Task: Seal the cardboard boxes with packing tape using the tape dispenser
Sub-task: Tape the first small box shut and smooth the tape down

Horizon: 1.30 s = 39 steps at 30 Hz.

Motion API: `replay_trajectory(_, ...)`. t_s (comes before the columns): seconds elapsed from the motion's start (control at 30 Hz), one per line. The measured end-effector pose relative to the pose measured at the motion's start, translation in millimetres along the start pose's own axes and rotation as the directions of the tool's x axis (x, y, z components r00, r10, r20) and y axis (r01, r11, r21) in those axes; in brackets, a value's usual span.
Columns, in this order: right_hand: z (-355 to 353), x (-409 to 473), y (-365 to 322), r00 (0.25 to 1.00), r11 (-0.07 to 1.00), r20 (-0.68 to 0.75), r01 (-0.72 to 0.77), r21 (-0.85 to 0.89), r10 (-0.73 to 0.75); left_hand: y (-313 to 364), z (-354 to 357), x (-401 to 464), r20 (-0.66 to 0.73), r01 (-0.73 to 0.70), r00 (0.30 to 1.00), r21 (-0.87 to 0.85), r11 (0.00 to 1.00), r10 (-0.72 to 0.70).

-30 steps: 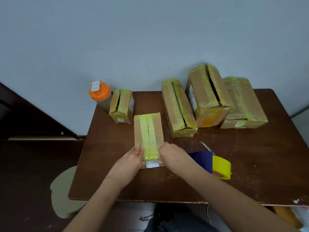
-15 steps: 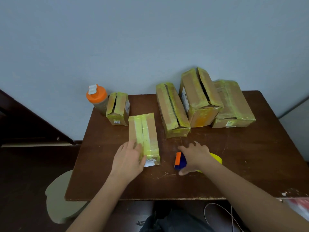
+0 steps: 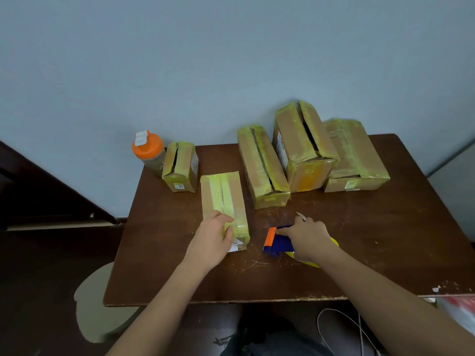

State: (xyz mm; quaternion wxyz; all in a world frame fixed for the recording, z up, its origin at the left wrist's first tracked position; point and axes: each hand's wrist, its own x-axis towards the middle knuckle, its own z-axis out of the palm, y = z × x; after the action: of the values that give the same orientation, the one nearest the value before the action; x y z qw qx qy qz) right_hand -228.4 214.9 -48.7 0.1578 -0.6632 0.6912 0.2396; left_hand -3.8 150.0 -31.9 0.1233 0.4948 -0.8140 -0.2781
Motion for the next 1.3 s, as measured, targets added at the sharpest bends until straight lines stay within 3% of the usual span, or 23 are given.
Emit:
replay_trajectory(0.17, -24.9, -7.1, 6.4, 0.999, 0.998, -0.038, 0.03, 0.061, -0.028, 5.5, -3.5, 4.4, 0.033, 0.163, 0.987, -0.175, 0.971, -0.159)
replay_trajectory(0.23, -43.3, -14.1, 15.3, 0.997, 0.992, -0.062, 0.051, 0.113, -0.044, 10.4, -3.1, 8.9, 0.066, 0.278, 0.96, -0.352, 0.894, -0.273)
replay_trajectory(0.33, -74.8, -27.3, 27.5, 0.99, 0.973, -0.122, 0.096, 0.211, -0.072, 22.7, -4.5, 16.8, 0.24, 0.473, 0.87, -0.65, 0.595, -0.43)
replay_trajectory(0.43, -100.5, -37.1, 32.6, 0.976, 0.95, -0.187, 0.161, 0.268, -0.112, 36.0, -9.8, 23.8, 0.416, 0.588, 0.784, -0.735, 0.338, -0.461)
replay_trajectory(0.57, -119.0, -42.3, 30.7, 0.953, 0.928, -0.26, 0.233, 0.289, -0.158, 45.7, -22.1, 27.5, 0.623, 0.655, 0.717, -0.756, -0.004, -0.314)
replay_trajectory(0.63, -121.2, -41.4, 28.8, 0.947, 0.924, -0.267, 0.253, 0.286, -0.177, 42.7, -27.1, 28.6, 0.633, 0.633, 0.73, -0.768, -0.094, -0.26)
replay_trajectory(0.87, -116.8, -30.1, 22.2, 0.929, 0.893, -0.271, 0.332, 0.305, -0.253, 27.4, -31.0, 25.7, 0.608, 0.612, 0.727, -0.785, -0.102, -0.32)
replay_trajectory(0.93, -117.4, -27.7, 18.7, 0.923, 0.886, -0.27, 0.351, 0.304, -0.273, 25.0, -31.2, 24.8, 0.558, 0.599, 0.741, -0.8, -0.006, -0.374)
replay_trajectory(1.1, -117.0, -24.3, 5.2, 0.913, 0.885, -0.244, 0.386, 0.26, -0.327, 12.6, -33.2, 34.0, 0.272, 0.549, 0.779, -0.73, 0.407, -0.565)
replay_trajectory(1.17, -116.8, -23.4, 3.6, 0.904, 0.872, -0.246, 0.409, 0.269, -0.348, 7.2, -36.2, 37.1, 0.192, 0.532, 0.785, -0.696, 0.482, -0.589)
replay_trajectory(1.3, -112.0, -24.2, 14.0, 0.907, 0.875, -0.227, 0.409, 0.261, -0.356, -4.8, -53.8, 28.9, 0.078, 0.498, 0.757, -0.713, 0.494, -0.649)
